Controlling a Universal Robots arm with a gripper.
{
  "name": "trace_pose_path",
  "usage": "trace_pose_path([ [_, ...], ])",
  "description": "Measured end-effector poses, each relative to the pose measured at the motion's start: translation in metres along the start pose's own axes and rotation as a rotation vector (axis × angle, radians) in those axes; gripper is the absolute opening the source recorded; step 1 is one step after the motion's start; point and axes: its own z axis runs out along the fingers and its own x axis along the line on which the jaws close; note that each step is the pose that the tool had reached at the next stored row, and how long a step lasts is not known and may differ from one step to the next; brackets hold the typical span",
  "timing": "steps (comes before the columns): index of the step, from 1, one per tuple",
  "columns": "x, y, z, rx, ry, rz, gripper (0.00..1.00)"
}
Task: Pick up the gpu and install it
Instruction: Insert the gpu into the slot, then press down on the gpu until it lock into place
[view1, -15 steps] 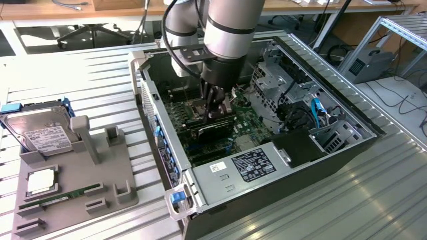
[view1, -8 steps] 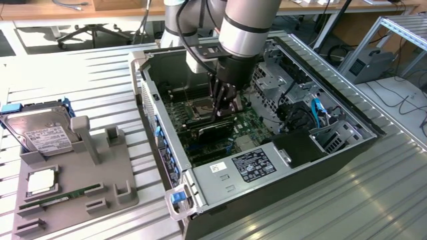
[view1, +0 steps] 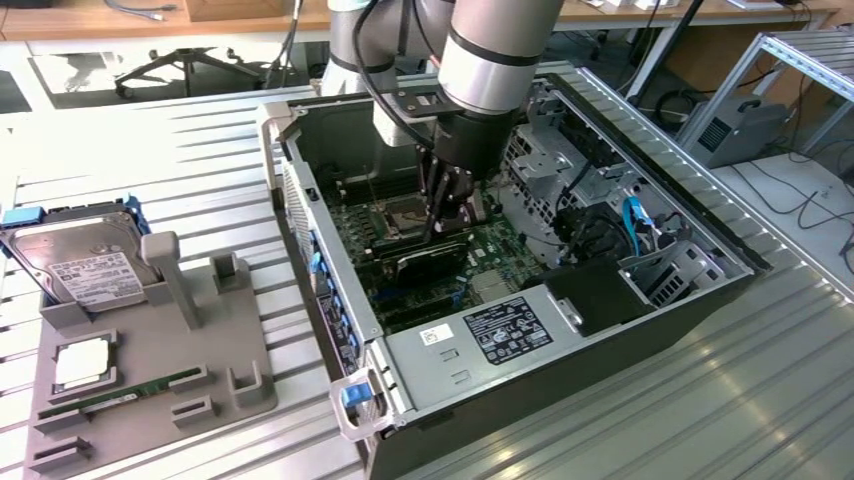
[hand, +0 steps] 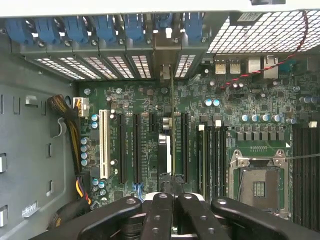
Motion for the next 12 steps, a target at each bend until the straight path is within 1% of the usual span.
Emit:
trace_pose_path([
  [6, 0.000, 0.0000, 0.0000, 0.0000, 0.0000, 0.000, 0.11],
  [7, 0.000, 0.0033, 0.0003, -0.0001, 0.0001, 0.000, 0.11],
  [8, 0.000, 0.0092, 0.0009, 0.0001, 0.0001, 0.000, 0.11],
  [10, 0.000, 0.0183, 0.0021, 0.0004, 0.0000, 0.000, 0.11],
  [12, 0.000, 0.0243, 0.0032, 0.0005, 0.0000, 0.000, 0.11],
])
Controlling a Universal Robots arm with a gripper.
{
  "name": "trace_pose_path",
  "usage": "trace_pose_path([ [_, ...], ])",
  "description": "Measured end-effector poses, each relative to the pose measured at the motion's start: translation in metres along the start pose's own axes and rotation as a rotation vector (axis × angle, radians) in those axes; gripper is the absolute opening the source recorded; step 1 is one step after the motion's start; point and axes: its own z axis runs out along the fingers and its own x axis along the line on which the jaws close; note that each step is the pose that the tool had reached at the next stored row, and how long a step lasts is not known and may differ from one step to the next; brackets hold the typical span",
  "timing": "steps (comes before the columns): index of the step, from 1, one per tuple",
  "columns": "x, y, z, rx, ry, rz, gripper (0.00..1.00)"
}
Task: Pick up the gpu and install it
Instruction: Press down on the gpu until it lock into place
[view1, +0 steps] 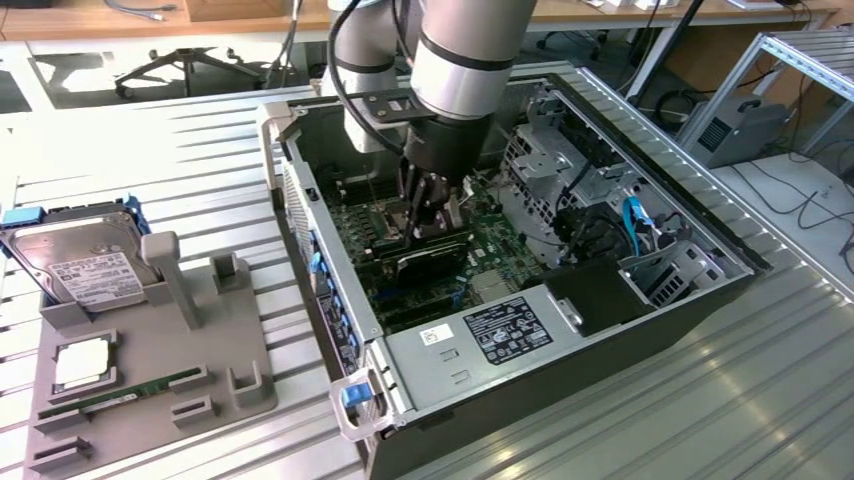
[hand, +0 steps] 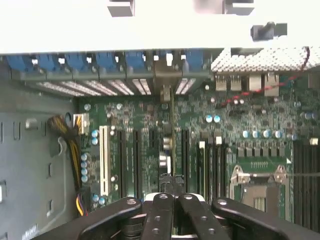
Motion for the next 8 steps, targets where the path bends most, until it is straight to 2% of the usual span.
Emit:
trace_pose_path([
  [5, -0.0001, 0.0074, 0.0032, 0.0000, 0.0000, 0.000, 0.11],
  [8, -0.0001, 0.0082, 0.0071, 0.0001, 0.0001, -0.001, 0.11],
])
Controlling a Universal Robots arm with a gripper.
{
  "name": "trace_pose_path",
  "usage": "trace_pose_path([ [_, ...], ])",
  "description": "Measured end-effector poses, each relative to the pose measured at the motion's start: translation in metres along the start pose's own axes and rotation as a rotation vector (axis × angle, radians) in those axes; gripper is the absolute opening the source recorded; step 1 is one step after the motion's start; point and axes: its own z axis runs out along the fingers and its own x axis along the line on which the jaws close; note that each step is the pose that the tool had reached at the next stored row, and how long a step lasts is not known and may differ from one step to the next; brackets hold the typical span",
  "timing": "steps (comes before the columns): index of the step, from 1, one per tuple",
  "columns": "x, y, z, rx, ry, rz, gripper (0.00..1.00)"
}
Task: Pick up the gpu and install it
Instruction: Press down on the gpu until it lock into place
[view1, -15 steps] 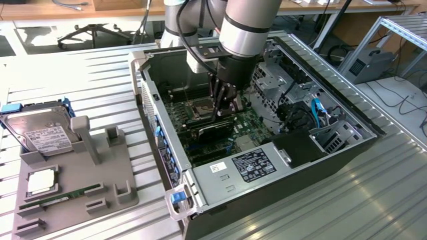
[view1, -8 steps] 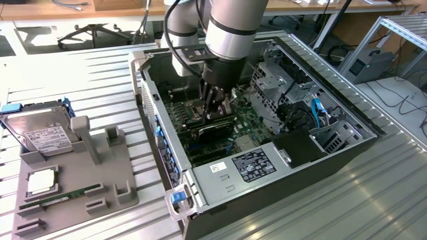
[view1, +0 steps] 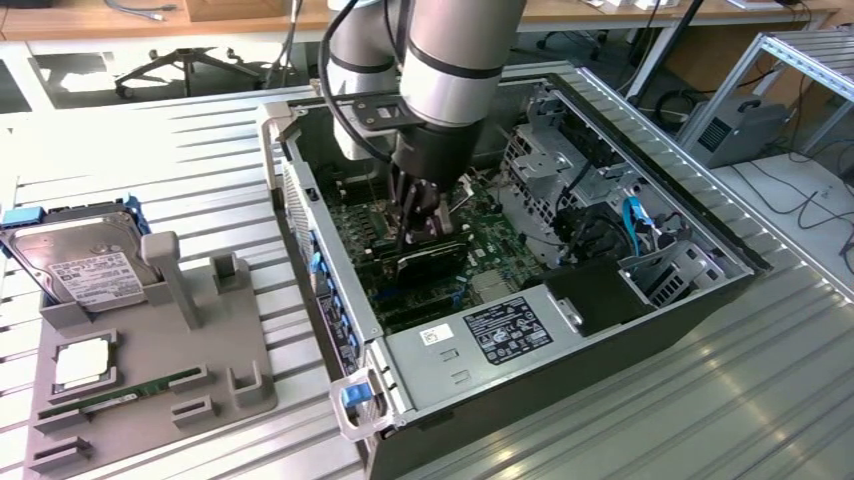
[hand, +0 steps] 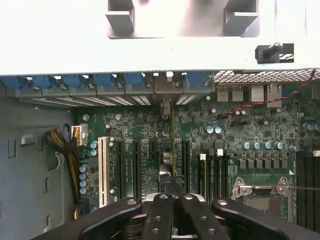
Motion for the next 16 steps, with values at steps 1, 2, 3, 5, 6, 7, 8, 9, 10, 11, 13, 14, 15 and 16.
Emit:
trace_pose_path([
  [1, 0.000, -0.0001, 0.0014, 0.0000, 0.0006, -0.001, 0.11],
  [2, -0.001, -0.0002, 0.0042, 0.0001, 0.0014, -0.004, 0.11],
  [3, -0.002, -0.0004, 0.0066, 0.0000, 0.0024, -0.008, 0.11],
  [5, -0.005, -0.0009, 0.0095, 0.0004, 0.0036, -0.017, 0.11],
  [6, -0.006, -0.0012, 0.0103, 0.0006, 0.0040, -0.020, 0.11],
  [7, -0.006, -0.0013, 0.0109, 0.0006, 0.0046, -0.022, 0.11],
  [8, -0.006, -0.0014, 0.0115, 0.0006, 0.0056, -0.024, 0.11],
  [9, -0.006, -0.0014, 0.0121, 0.0007, 0.0067, -0.026, 0.11],
  [10, -0.006, -0.0015, 0.0125, 0.0007, 0.0076, -0.027, 0.11],
  [11, -0.006, -0.0015, 0.0129, 0.0007, 0.0083, -0.028, 0.11],
  [13, -0.006, -0.0016, 0.0144, 0.0007, 0.0092, -0.029, 0.11],
  [14, -0.006, -0.0016, 0.0150, 0.0005, 0.0099, -0.029, 0.11],
  [15, -0.006, -0.0017, 0.0164, 0.0004, 0.0099, -0.029, 0.11],
  [16, -0.006, -0.0018, 0.0175, 0.0002, 0.0106, -0.029, 0.11],
])
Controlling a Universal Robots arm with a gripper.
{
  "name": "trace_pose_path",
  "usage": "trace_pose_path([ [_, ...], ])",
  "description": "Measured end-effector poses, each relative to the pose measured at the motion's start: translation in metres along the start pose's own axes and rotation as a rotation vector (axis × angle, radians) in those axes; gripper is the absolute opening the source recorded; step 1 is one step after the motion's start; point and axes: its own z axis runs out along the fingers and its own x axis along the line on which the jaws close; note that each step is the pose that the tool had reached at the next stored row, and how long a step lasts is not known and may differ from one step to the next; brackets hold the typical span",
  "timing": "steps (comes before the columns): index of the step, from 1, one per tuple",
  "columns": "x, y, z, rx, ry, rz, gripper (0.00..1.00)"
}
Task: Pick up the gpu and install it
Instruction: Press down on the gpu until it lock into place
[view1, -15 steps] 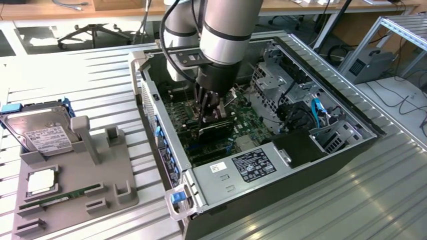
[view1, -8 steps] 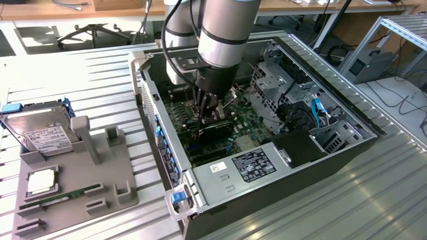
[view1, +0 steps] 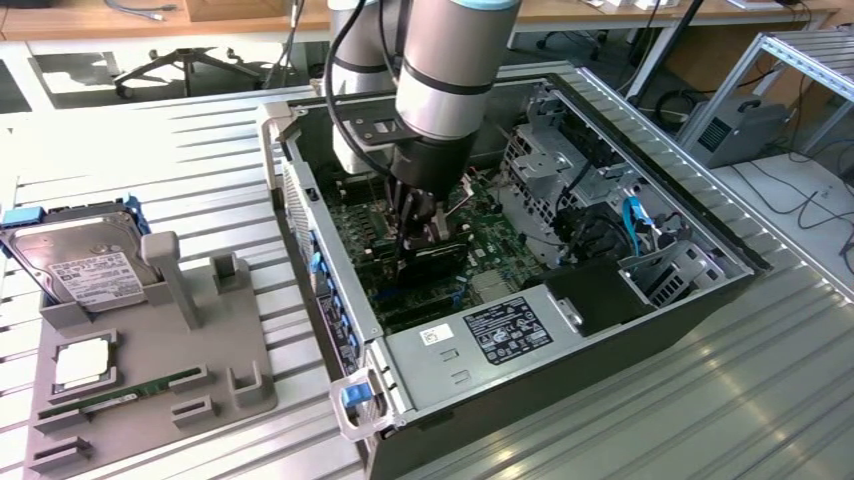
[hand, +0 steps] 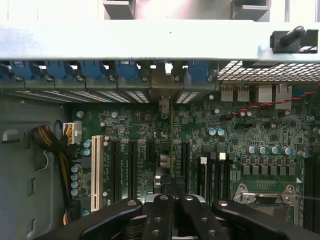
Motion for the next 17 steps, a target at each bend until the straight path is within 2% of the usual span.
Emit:
trace_pose_path([
  [5, -0.0003, -0.0005, 0.0064, 0.0004, -0.0008, 0.000, 0.11],
  [7, -0.0006, -0.0007, 0.0070, -0.0016, 0.0028, 0.000, 0.11],
  [13, -0.0006, -0.0006, 0.0068, -0.0016, 0.0031, 0.000, 0.11],
  [14, -0.0009, -0.0007, 0.0050, -0.0026, 0.0047, 0.000, 0.11],
  [17, -0.0003, -0.0001, 0.0026, 0.0011, -0.0018, 0.000, 0.11],
])
